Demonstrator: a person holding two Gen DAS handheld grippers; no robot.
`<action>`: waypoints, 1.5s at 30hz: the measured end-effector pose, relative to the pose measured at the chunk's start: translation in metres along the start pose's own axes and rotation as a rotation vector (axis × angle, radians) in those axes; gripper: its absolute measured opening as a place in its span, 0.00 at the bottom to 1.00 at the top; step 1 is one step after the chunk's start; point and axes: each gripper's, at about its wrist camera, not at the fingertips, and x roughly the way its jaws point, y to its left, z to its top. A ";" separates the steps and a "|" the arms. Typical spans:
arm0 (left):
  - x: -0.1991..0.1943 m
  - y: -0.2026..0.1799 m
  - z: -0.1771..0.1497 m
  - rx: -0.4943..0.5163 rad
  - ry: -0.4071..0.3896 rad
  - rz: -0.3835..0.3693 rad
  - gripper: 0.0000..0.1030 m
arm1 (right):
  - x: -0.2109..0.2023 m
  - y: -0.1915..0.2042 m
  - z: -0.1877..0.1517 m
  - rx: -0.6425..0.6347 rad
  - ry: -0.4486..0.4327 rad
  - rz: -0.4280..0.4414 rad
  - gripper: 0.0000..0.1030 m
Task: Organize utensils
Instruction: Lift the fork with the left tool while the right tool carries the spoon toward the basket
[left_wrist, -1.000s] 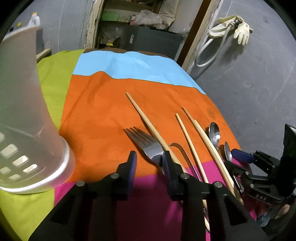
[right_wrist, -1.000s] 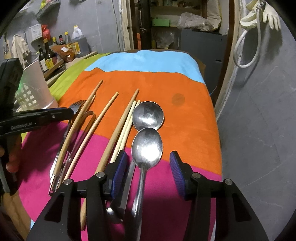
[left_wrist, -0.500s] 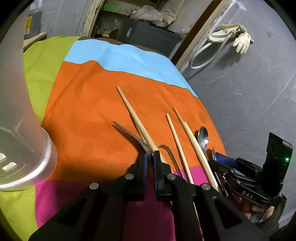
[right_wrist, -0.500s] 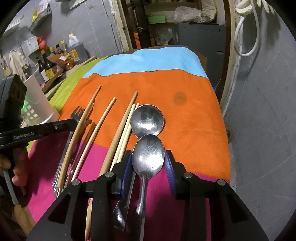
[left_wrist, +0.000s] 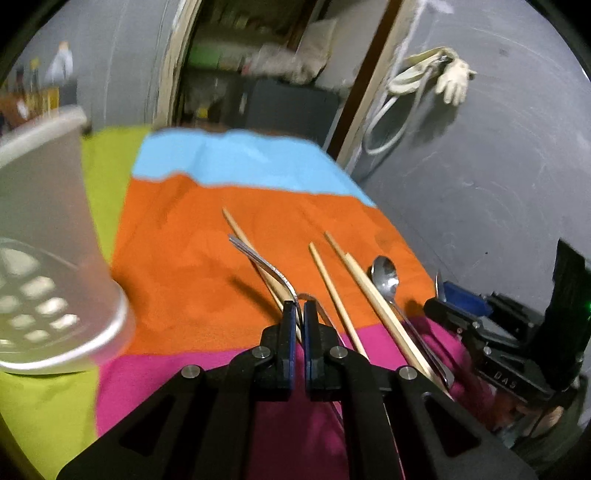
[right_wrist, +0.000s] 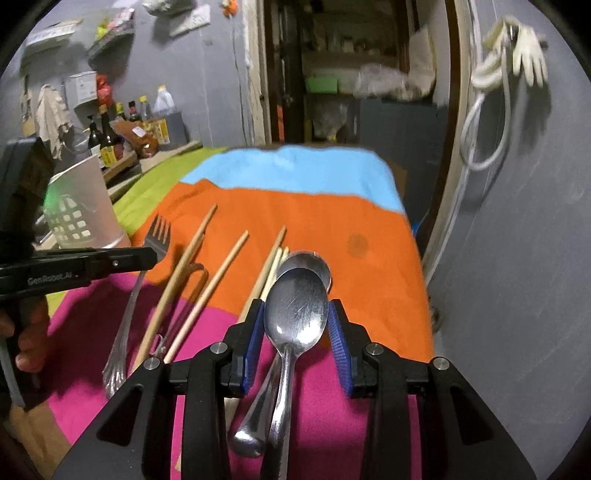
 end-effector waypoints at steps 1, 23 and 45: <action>-0.005 -0.005 -0.003 0.022 -0.027 0.015 0.01 | -0.003 0.004 0.000 -0.016 -0.020 -0.010 0.31; -0.115 -0.026 -0.017 0.134 -0.581 0.242 0.00 | -0.070 0.080 0.033 -0.173 -0.565 -0.099 0.31; -0.216 0.131 0.043 -0.061 -0.814 0.435 0.00 | 0.003 0.180 0.176 0.083 -0.728 0.349 0.31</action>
